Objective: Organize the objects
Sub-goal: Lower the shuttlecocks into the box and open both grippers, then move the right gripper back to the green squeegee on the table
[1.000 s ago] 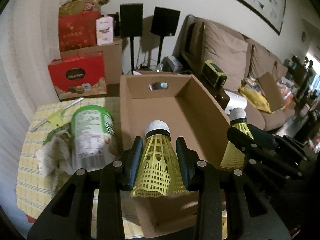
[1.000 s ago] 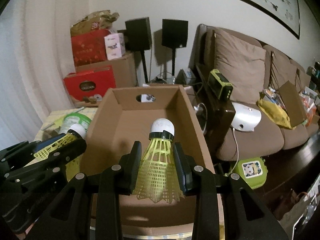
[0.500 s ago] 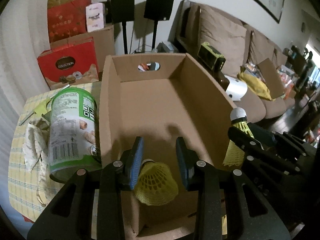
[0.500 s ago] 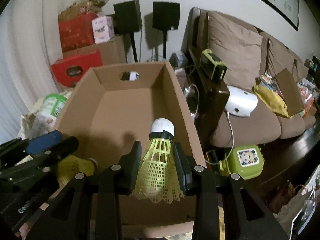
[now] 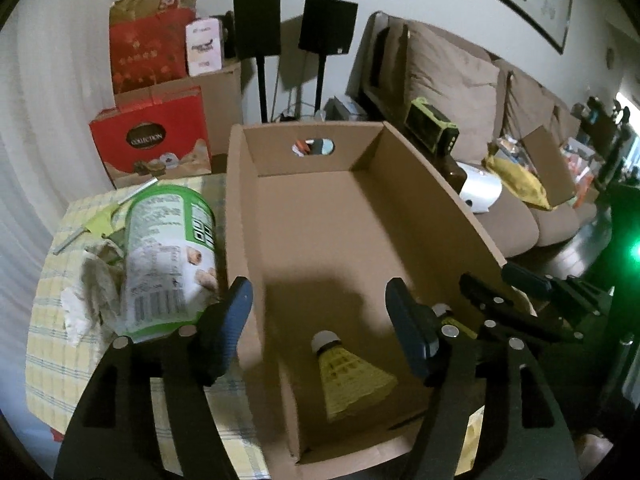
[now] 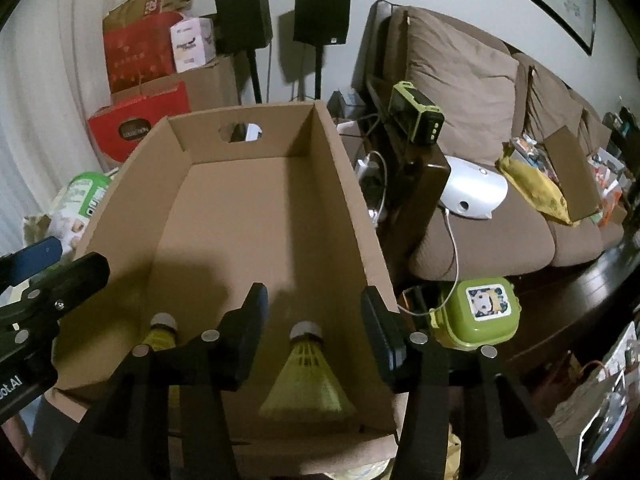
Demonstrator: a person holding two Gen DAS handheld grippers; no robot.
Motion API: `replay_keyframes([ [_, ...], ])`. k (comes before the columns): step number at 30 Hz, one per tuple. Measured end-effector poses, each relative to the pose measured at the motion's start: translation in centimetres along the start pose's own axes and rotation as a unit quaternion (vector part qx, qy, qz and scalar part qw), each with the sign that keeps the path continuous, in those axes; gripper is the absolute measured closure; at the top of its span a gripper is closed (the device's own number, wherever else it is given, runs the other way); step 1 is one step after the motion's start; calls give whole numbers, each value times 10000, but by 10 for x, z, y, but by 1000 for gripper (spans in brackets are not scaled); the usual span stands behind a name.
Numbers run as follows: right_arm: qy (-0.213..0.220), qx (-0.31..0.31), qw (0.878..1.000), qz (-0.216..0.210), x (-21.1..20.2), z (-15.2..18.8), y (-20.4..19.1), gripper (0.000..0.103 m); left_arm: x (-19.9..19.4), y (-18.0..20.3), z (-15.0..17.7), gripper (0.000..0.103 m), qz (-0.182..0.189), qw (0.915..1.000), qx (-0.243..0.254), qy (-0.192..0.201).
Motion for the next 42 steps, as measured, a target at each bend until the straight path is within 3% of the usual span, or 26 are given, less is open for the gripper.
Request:
replay_keyframes([
  [3, 91, 4, 9999, -54, -7, -2, -3, 43, -4, -4, -1, 29, -50, 9999, 12, 87],
  [10, 281, 49, 9996, -89, -18, -6, -8, 30, -10, -15, -1, 27, -124, 9998, -52, 174],
  [12, 321, 72, 9994, -112, -21, -8, -9, 28, -12, -17, -1, 14, -187, 9996, -38, 224],
  [14, 366, 73, 9992, -117, -23, -9, -10, 24, -17, -20, -1, 8, -271, 9990, -12, 356],
  [22, 530, 84, 9984, -164, -36, -13, -18, 16, -29, -38, -1, 1, -462, 9976, -61, 505],
  [25, 606, 11, 9980, -156, -41, -14, -24, 11, -32, -50, -1, 0, -529, 9971, -134, 530],
  [27, 671, -41, 9975, -203, -46, -14, -29, 1, -34, -57, -1, 0, -576, 9967, -181, 547],
  [37, 757, -189, 9962, -379, -59, -20, -57, 1, -45, -89, 4, 0, -451, 9964, -414, 589],
  [42, 770, -265, 9957, -434, -62, -22, -70, 0, -54, -102, 4, 0, -693, 9940, -433, 729],
])
Point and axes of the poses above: each gripper's, at about its wrist camera, not at the fingertips, and x roughly the way its jaws point, y to its right, z to its underside, the point moved 3 cm from there along x, roughly the way its jaws point, and after that the axes turned 7 degrees about -y, right-handed, at the moved point
